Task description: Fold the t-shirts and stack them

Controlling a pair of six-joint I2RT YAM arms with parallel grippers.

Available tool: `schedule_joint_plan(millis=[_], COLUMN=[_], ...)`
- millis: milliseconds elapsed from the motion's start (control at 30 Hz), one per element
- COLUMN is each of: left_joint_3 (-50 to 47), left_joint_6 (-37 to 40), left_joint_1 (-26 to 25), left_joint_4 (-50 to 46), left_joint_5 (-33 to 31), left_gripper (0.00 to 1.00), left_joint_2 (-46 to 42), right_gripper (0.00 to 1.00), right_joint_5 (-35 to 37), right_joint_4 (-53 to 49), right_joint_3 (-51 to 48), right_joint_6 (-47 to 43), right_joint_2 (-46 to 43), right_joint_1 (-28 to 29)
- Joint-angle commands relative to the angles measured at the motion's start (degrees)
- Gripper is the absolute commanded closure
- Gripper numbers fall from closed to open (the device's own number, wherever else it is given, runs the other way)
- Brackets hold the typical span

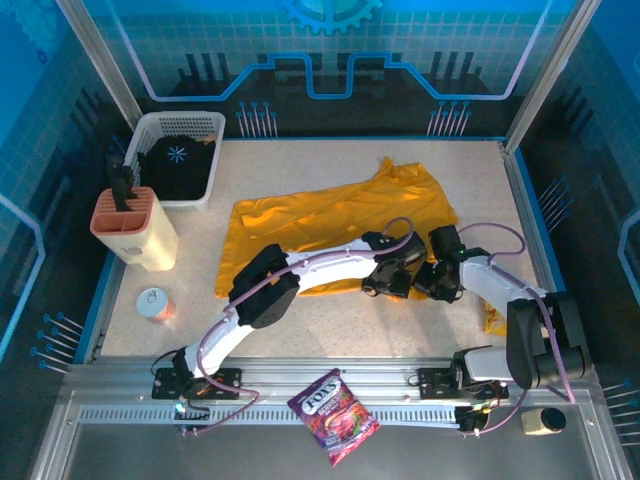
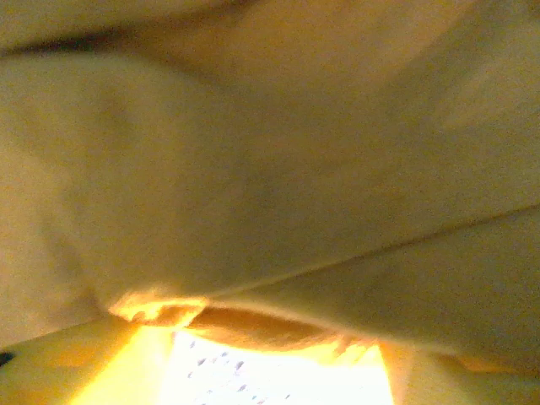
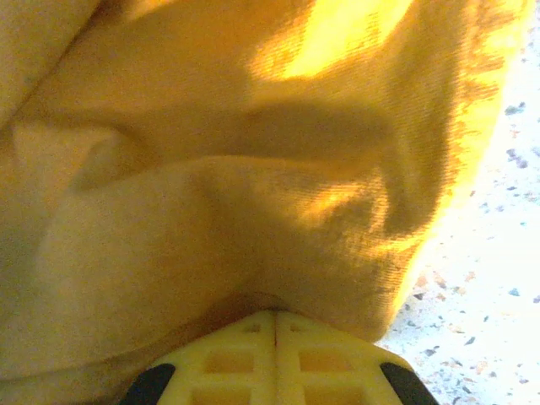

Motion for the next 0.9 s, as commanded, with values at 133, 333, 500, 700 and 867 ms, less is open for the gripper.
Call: schedule_joint_plan(millis=[133, 333, 500, 700, 867], left_joint_3=[12.8, 6.7, -0.1, -4.2, -6.5], left_joint_6=[2.0, 3.3, 4.6, 4.4, 4.0], left_joint_1=[1.0, 2.5, 2.6, 2.6, 2.6], left_joint_4=[-11.0, -9.8, -6.9, -3.4, -0.9], left_joint_5=[-1.6, -2.0, -2.2, 1.8, 3.9], left_gripper=[0.73, 1.00, 1.00, 1.00, 1.00], left_joint_2=[8.0, 3.7, -2.6, -5.2, -7.0], right_gripper=[1.00, 1.00, 0.82, 0.56, 0.56], right_joint_5=[5.7, 4.7, -0.4, -8.5, -7.9], right_joint_4=[-7.3, -9.2, -9.6, -6.8, -3.3], right_joint_3=[3.4, 2.6, 1.6, -4.5, -7.9], right_joint_6=[-2.0, -3.9, -3.9, 2.9, 9.1], right_joint_2=[-5.8, -9.4, -10.3, -14.4, -14.5], right_joint_1=[-0.5, -4.2, -4.8, 0.2, 6.2])
